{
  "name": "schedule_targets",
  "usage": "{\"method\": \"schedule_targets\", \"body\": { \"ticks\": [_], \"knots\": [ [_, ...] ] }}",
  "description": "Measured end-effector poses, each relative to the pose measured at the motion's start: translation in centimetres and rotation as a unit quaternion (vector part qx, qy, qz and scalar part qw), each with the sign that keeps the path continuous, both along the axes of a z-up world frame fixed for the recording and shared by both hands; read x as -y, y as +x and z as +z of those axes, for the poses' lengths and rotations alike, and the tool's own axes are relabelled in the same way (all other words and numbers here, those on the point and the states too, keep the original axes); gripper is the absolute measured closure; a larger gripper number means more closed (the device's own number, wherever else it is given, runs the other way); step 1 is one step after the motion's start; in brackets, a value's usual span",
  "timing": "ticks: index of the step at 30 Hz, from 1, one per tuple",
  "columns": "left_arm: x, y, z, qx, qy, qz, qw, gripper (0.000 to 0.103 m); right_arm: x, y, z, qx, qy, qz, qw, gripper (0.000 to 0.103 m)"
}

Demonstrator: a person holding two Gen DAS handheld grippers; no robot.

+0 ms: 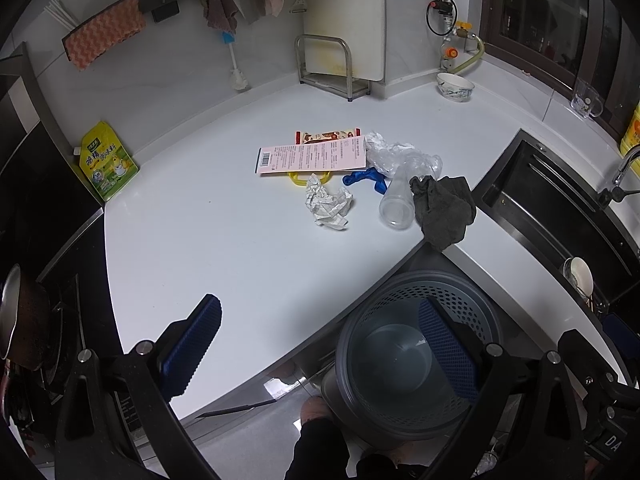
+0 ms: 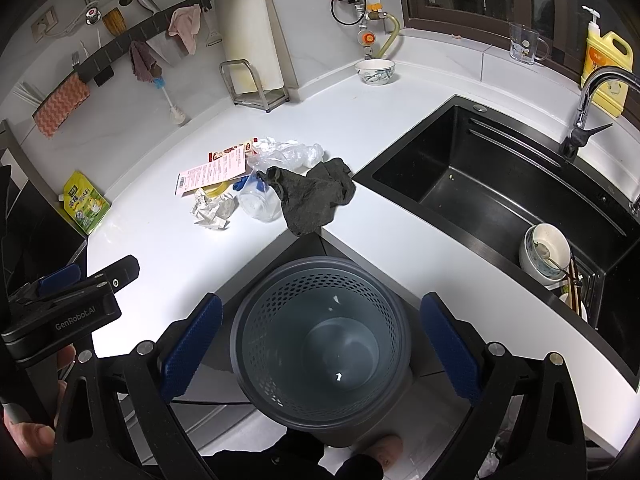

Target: Collect trash

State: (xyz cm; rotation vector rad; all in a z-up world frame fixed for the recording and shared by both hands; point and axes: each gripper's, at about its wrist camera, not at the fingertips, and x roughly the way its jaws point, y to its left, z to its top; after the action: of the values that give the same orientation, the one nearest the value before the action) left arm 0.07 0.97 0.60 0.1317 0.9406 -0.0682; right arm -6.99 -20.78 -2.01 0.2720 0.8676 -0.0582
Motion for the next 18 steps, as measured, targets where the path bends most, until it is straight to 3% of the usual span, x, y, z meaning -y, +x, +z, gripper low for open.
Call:
{"method": "schedule_targets", "body": {
  "ticks": [18],
  "knots": [
    [0.03, 0.04, -0.06, -0.002, 0.001, 0.001, 1.0, 0.006, -0.05, 0.06, -0.08, 0.0, 0.0, 0.0, 1.0, 0.008]
  ]
}}
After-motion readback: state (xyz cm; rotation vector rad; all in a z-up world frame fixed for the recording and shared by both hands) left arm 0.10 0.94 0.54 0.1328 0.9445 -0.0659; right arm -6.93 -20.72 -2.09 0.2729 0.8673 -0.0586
